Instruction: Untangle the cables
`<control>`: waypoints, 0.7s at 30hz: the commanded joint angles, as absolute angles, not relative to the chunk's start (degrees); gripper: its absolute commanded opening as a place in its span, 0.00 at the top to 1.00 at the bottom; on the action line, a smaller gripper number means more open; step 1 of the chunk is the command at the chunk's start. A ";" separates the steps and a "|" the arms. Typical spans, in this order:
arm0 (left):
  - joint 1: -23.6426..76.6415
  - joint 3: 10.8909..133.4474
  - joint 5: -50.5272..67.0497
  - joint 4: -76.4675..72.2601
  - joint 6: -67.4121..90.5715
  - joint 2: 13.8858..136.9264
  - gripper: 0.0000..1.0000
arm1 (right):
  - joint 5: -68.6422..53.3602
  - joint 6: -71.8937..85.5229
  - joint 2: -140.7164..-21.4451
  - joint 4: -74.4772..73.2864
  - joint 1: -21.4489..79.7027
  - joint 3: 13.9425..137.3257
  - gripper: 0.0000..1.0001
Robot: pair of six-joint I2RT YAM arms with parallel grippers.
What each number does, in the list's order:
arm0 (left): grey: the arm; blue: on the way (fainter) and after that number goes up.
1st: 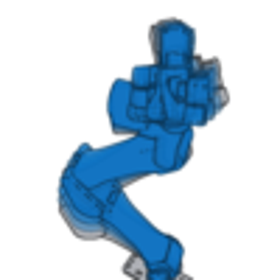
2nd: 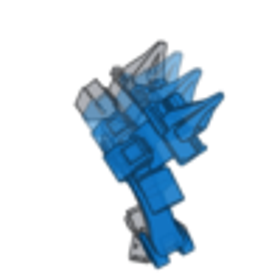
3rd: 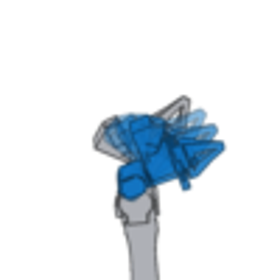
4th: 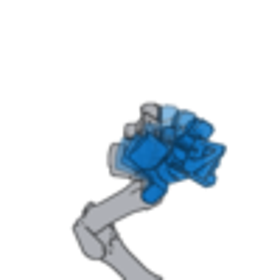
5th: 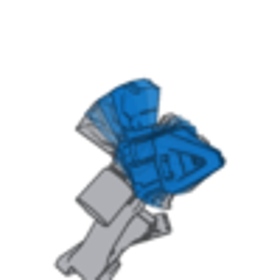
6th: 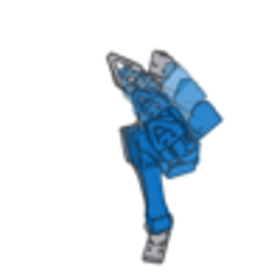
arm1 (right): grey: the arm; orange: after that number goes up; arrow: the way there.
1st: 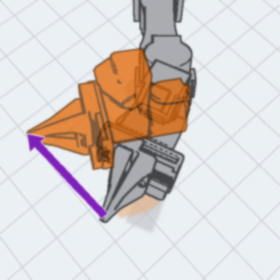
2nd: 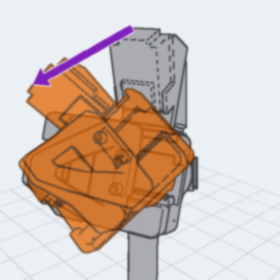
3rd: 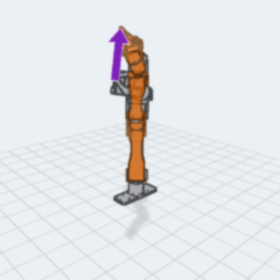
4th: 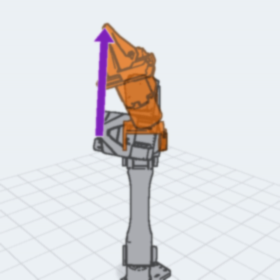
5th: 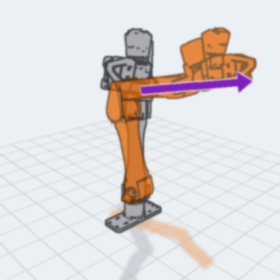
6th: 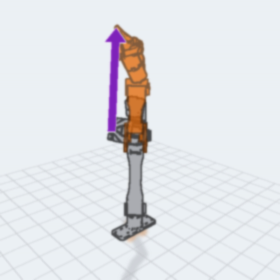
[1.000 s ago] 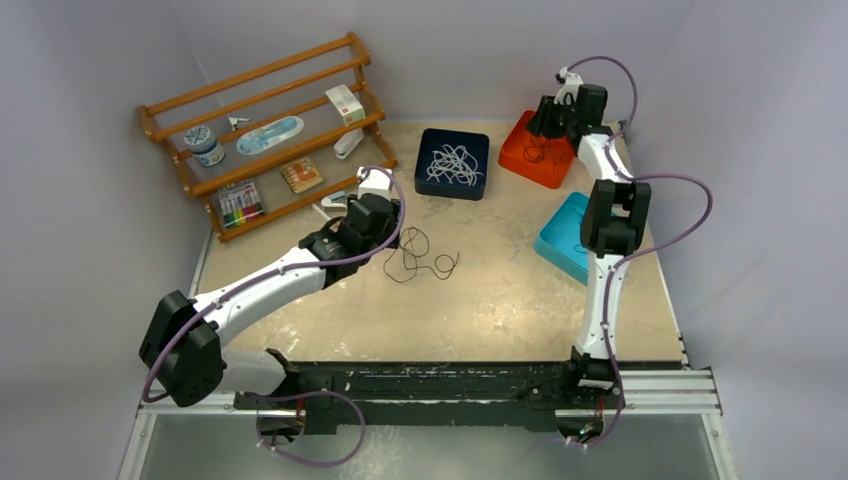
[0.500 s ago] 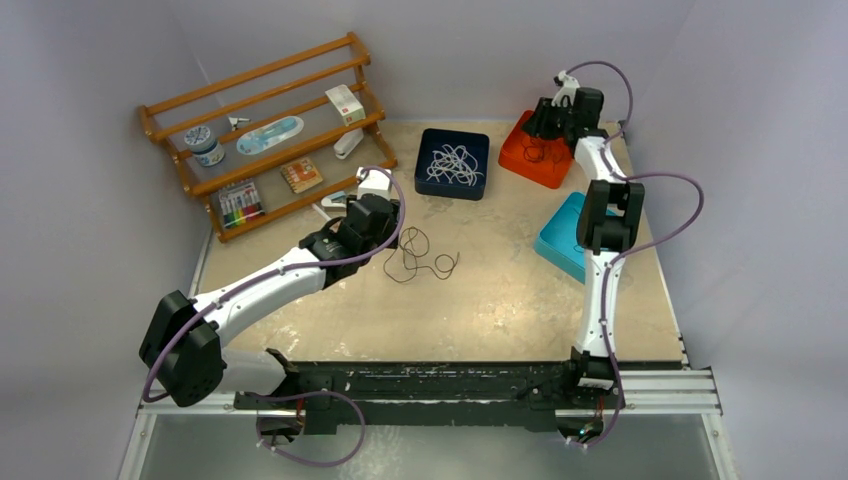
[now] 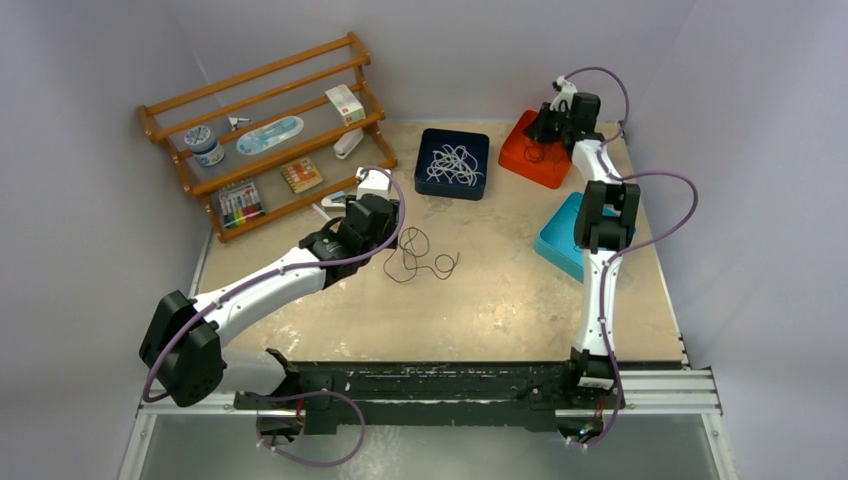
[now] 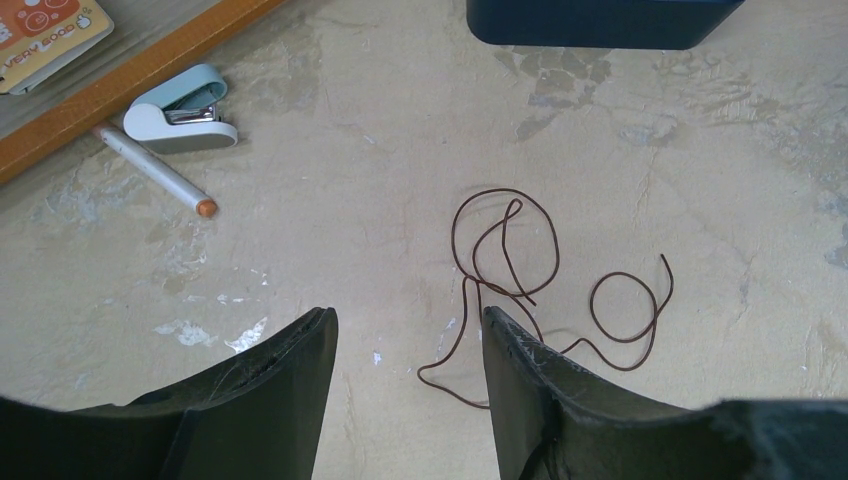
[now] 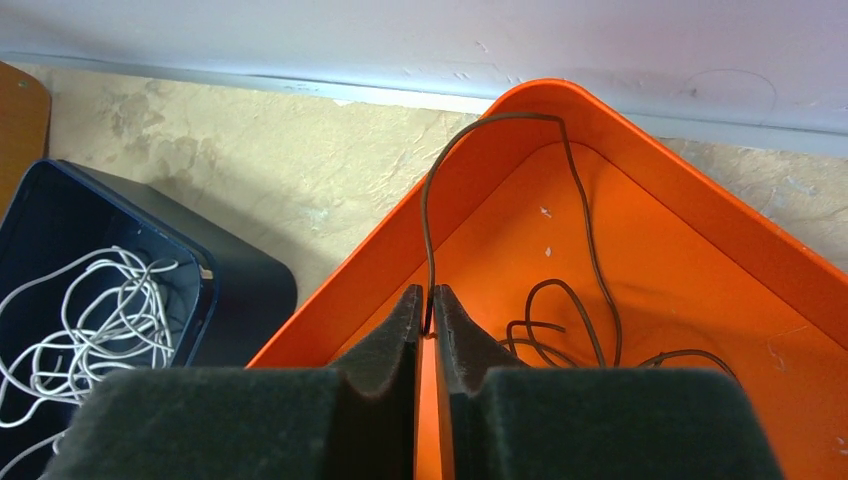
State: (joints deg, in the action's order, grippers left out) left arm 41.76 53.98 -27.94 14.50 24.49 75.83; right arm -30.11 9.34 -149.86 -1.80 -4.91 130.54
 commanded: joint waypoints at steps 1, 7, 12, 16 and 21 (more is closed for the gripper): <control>41.52 54.27 -28.95 13.12 24.78 74.75 0.45 | -29.63 8.36 -147.15 0.14 -4.83 131.19 0.92; 41.56 54.23 -28.76 13.18 24.70 74.75 0.46 | -27.37 5.22 -146.50 -3.40 -4.86 131.02 0.98; 41.54 53.96 -28.81 13.05 24.78 74.69 0.46 | -21.89 2.08 -145.23 -7.72 -4.41 131.04 1.00; 41.56 53.82 -28.57 13.00 24.87 74.76 0.46 | -18.16 -0.15 -144.07 -10.03 -3.98 130.52 1.00; 41.56 53.86 -28.53 13.00 24.85 74.73 0.46 | -15.53 -1.46 -142.19 -9.90 -3.48 128.73 1.00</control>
State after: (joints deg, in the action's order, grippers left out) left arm 41.76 53.98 -27.92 14.48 24.49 75.83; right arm -19.16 1.26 -148.92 -9.37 -4.38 129.29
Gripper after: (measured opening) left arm 0.545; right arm 0.008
